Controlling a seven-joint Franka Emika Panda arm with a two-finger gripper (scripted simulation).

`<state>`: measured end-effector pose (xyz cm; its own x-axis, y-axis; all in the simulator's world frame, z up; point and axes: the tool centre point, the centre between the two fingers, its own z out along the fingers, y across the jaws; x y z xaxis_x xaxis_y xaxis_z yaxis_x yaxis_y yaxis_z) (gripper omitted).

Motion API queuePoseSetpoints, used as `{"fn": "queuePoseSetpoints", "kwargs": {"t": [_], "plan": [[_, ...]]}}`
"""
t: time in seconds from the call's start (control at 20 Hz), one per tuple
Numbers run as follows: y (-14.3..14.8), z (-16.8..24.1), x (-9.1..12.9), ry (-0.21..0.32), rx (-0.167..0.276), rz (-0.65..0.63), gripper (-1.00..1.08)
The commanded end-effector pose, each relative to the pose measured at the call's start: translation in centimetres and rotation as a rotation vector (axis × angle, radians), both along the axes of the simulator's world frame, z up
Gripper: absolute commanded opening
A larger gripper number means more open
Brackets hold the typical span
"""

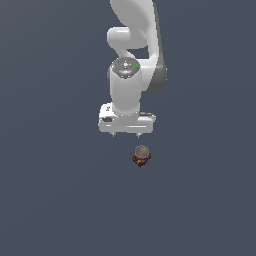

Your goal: Pick up the object and move it to a goal position.

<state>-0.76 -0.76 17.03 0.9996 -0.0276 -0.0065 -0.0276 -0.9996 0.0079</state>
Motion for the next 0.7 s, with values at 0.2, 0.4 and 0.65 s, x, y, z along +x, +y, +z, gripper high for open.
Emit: {"fn": "queuePoseSetpoints", "kwargs": {"t": [0.2, 0.4, 0.65], "plan": [[-0.25, -0.14, -0.07, 0.007, 0.004, -0.005, 1.0], [-0.78, -0.34, -0.26, 0.021, 0.013, -0.023, 1.0], [-0.85, -0.33, -0.29, 0.022, 0.014, -0.028, 1.0]]}}
